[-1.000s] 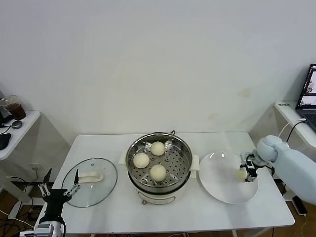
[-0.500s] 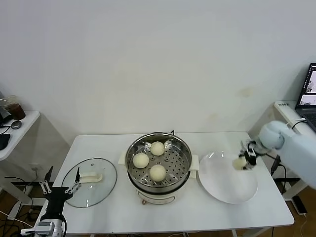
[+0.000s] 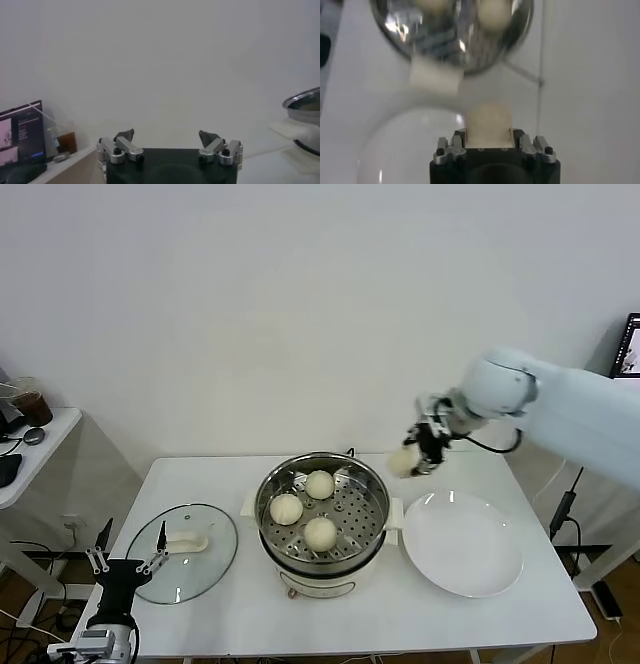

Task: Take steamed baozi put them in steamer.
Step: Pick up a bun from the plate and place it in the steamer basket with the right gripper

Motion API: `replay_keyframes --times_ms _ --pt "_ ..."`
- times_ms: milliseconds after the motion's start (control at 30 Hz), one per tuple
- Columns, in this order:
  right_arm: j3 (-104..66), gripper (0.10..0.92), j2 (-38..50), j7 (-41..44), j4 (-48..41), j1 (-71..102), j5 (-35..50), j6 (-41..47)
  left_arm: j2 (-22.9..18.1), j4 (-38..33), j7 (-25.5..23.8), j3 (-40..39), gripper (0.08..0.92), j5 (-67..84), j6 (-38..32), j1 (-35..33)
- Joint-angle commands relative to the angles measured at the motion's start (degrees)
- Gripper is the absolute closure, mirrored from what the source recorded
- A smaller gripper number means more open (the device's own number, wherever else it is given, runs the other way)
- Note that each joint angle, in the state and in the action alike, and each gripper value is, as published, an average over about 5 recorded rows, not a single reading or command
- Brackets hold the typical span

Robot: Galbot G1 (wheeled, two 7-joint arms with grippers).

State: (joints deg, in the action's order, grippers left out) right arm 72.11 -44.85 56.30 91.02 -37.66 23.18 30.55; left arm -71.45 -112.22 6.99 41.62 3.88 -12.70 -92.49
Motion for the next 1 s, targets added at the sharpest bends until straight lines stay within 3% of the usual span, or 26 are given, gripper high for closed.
replay_keyframes --times_ms 33,333,800,900,1000 --pt "8.7 0.474 -12.7 -6.3 2.5 -3.4 11.2 10.5 -0.2 -0.6 0.0 0.2 0.177 0.2 0.1 -0.1" --pt "4.9 0.474 -16.8 -6.4 -6.6 8.7 2.9 10.0 -0.5 -0.8 0.1 0.9 0.177 0.3 0.1 -0.1" --pt "1.8 0.474 -17.0 -7.1 -9.6 13.2 -2.2 8.6 -0.5 -0.5 0.1 1.4 0.177 0.5 0.0 -0.2" --pt "1.0 0.454 -16.0 -7.1 -8.5 12.3 -1.6 8.7 -0.5 -0.5 0.1 1.5 0.177 0.5 0.0 -0.3" --pt "0.3 0.381 -13.9 -6.7 -5.8 10.2 0.0 9.1 -0.4 -0.5 0.1 1.4 0.177 0.5 0.0 -0.2"
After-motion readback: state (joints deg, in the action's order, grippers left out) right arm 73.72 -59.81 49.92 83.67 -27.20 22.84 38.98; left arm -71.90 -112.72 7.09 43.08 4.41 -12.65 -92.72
